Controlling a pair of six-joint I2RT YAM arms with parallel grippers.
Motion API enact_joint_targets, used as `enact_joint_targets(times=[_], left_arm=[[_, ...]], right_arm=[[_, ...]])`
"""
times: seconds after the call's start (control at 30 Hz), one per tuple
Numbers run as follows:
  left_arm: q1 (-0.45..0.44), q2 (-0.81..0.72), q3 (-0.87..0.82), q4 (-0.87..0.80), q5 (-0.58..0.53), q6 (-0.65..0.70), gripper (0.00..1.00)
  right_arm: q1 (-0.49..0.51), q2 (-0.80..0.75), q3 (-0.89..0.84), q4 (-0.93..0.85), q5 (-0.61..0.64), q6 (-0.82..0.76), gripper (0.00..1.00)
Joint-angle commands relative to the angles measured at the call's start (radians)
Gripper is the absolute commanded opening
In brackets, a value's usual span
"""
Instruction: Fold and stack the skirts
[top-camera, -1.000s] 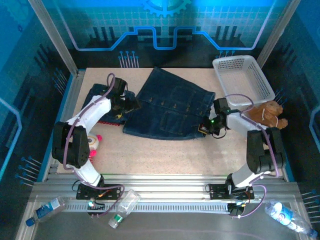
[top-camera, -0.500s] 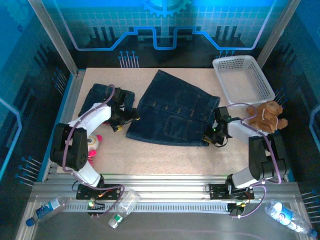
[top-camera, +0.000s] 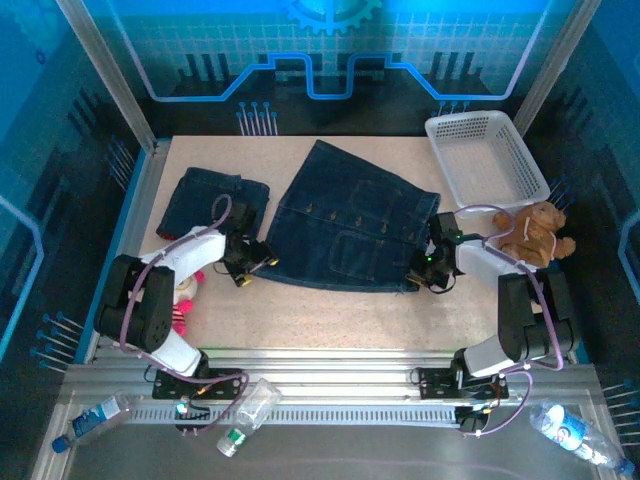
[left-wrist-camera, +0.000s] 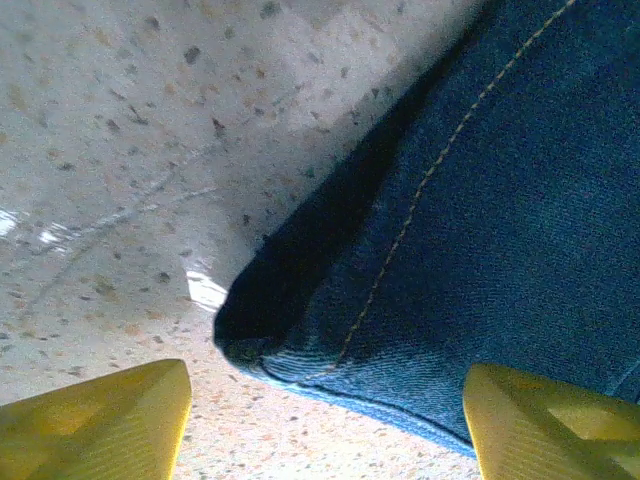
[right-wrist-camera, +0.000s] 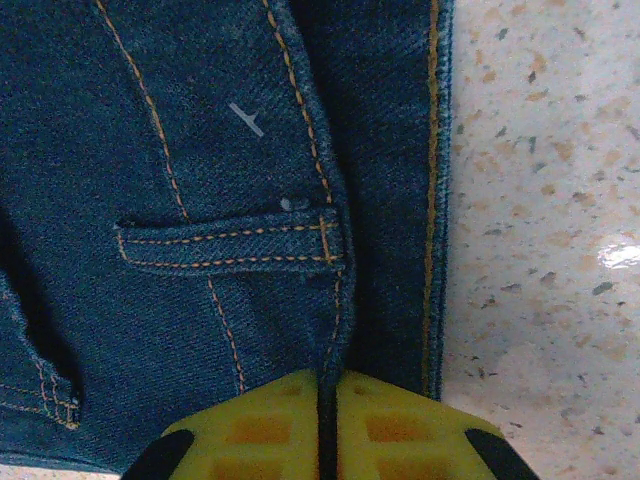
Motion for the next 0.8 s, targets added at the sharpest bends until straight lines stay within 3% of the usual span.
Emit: enact_joint_targets(times=[0.0,0.23,0.47,0.63,0.77], left_arm=[[-0.011,-0.005,-0.021,0.041,0.003,-0.072,0.7],[-0.019,0.024,-0.066,0.093,-0.017,-0.094,0.48],[-0.019,-0.039,-0.144,0.123,-0.05,-0.119,0.02],[-0.038,-0.186,-0.261,0.144,-0.08,-0.176,0.0],[-0.062,-0.23,-0.288,0.117,-0.061,-0.2,0.04]], right_arm=[[0.013,0.012,0.021,-0.028,0.017,0.004,0.12],[0.012,0.017,0.028,-0.023,0.02,0.001,0.12],[0.012,0.08,0.098,0.005,-0.028,-0.043,0.12],[0.025,0.151,0.214,0.005,-0.066,-0.11,0.11],[0.03,0.127,0.228,-0.054,0.035,-0.102,0.1]])
